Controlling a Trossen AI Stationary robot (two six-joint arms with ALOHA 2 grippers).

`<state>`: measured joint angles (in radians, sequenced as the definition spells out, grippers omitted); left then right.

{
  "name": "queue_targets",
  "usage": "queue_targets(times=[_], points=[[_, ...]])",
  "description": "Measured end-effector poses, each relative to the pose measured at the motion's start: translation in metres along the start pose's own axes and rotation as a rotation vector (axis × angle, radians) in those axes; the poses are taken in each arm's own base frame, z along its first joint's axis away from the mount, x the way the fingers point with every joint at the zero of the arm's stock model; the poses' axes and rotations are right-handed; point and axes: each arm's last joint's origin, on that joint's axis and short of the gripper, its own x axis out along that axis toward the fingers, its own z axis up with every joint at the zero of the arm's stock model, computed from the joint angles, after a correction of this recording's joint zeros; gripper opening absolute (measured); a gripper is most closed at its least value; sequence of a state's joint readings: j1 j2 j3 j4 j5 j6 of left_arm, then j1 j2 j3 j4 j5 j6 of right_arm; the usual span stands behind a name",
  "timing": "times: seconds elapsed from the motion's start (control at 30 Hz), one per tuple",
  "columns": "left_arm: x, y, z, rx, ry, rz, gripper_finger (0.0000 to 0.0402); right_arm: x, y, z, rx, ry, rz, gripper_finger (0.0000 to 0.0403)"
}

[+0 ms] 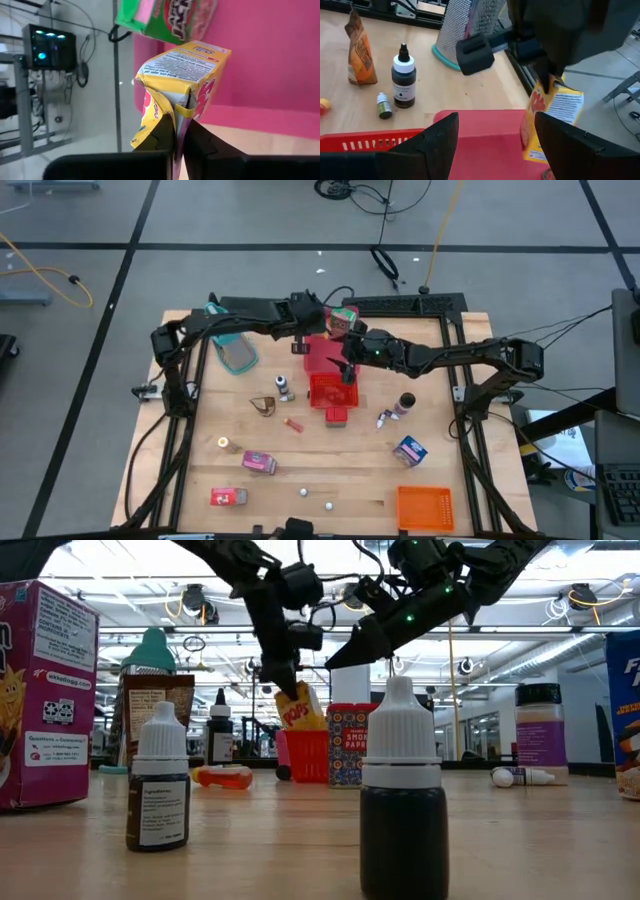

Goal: Pick & Place Kitchen Items
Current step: Put the yellow cereal box into the pink bin

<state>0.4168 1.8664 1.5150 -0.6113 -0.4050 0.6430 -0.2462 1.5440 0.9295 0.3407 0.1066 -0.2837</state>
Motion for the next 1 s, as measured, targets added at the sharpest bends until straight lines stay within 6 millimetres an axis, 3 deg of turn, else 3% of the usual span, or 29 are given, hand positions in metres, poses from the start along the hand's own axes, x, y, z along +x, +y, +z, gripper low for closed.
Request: queue_targets(times=[0.43,1.0], points=[[0.011,0.017,-0.006,-0.063,-0.013,0.069,0.0006,-0.002,0.018,0.002,-0.008,0.012,0.057,0.0254],[0.016,0.019,-0.007,-0.098,0.005,0.087,0.0106,-0.004,0.03,0.006,-0.027,-0.004,0.09,0.0254]])
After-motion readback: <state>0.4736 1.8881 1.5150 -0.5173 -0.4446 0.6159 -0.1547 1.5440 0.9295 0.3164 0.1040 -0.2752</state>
